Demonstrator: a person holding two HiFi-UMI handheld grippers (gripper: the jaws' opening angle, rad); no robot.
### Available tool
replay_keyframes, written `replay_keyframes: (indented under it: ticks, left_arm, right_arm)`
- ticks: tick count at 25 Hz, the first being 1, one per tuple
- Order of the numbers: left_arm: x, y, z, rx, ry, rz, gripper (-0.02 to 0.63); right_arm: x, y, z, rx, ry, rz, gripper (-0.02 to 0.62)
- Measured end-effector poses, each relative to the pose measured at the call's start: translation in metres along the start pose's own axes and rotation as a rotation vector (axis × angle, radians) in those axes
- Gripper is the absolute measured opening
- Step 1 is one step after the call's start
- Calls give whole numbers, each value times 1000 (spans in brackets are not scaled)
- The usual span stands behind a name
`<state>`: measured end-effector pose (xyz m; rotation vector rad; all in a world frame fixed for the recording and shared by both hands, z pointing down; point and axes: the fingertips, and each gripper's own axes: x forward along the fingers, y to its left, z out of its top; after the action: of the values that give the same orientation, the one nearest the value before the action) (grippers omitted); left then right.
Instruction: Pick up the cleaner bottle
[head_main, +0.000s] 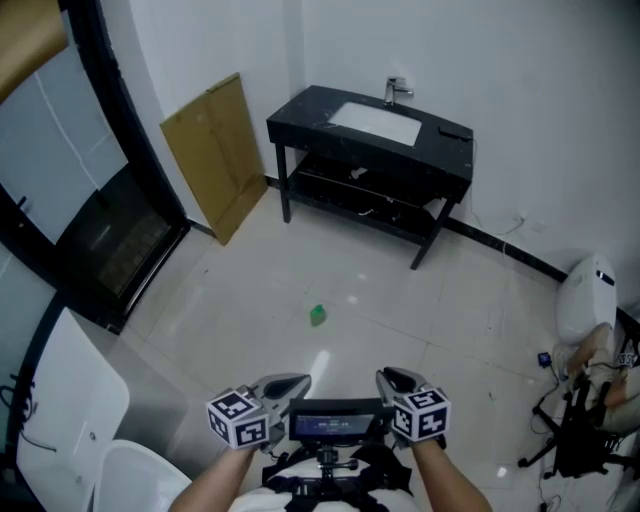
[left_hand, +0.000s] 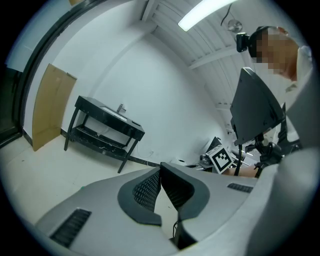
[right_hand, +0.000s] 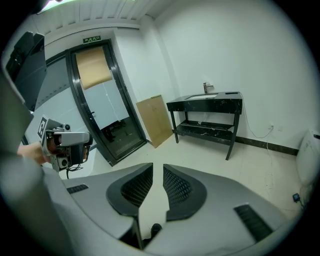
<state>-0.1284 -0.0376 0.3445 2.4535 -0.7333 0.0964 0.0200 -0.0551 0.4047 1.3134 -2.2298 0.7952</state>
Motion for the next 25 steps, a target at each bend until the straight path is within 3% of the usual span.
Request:
replay_keyframes:
  ticks: [10, 18, 25]
  left_arm:
    - [43, -3, 14, -14, -17, 41, 0]
    - [84, -1, 22, -55, -48, 91, 0]
    - [113, -1, 22, -57, -32, 114, 0]
  right_arm:
    - [-8, -55, 35, -22, -100, -55, 61]
    - [-4, -90, 49, -98, -70, -11, 58]
    - [4, -96, 51, -140, -54, 108, 58]
